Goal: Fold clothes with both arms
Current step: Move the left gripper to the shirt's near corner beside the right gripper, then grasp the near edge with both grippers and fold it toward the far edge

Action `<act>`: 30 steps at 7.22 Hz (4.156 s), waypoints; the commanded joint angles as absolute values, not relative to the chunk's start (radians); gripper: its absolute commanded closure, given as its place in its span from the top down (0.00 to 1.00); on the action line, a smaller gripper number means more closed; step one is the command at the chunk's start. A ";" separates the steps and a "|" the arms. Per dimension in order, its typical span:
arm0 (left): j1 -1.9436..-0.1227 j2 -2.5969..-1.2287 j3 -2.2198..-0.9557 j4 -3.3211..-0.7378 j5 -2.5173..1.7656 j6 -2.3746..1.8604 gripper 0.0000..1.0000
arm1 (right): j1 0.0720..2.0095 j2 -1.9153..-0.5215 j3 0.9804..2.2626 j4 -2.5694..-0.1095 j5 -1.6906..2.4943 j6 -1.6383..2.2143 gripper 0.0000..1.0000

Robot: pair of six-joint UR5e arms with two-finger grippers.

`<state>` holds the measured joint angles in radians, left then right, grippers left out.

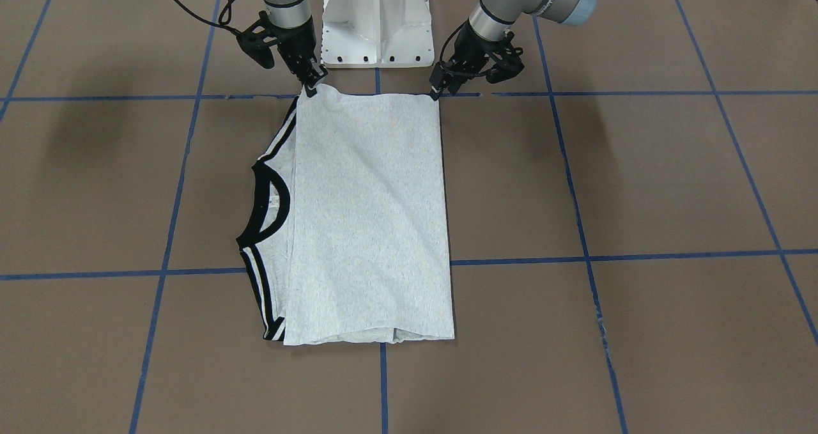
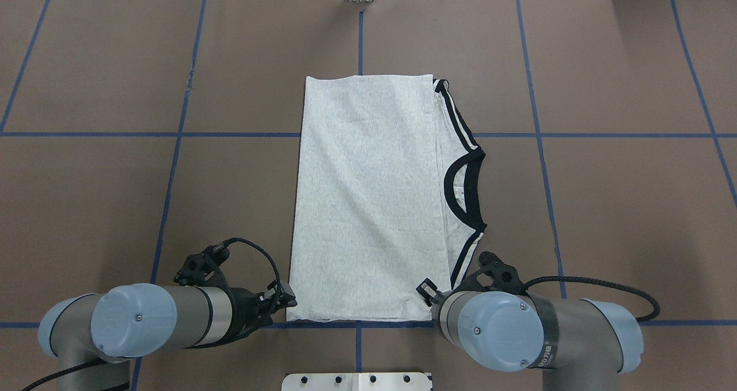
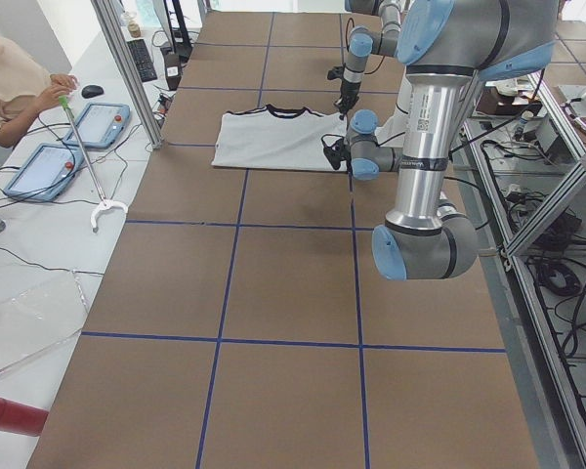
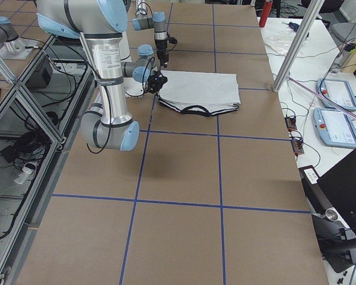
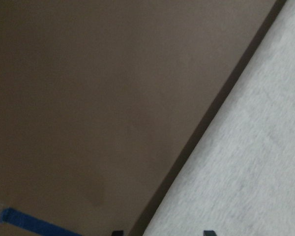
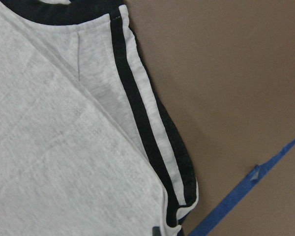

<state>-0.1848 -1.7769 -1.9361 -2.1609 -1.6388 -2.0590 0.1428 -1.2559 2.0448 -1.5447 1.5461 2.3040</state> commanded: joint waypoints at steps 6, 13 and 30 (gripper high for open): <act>-0.172 -1.812 -1.898 -2.154 -1.637 -2.051 0.57 | 0.144 -1.259 2.045 -1.545 1.546 2.304 0.00; -0.173 -1.822 -1.916 -2.154 -1.628 -2.049 0.00 | 0.144 -1.258 2.048 -1.545 1.546 2.304 0.00; -0.661 -2.156 -1.613 -2.113 -1.681 -1.674 0.00 | 0.695 -0.939 1.624 -1.421 1.821 1.979 0.00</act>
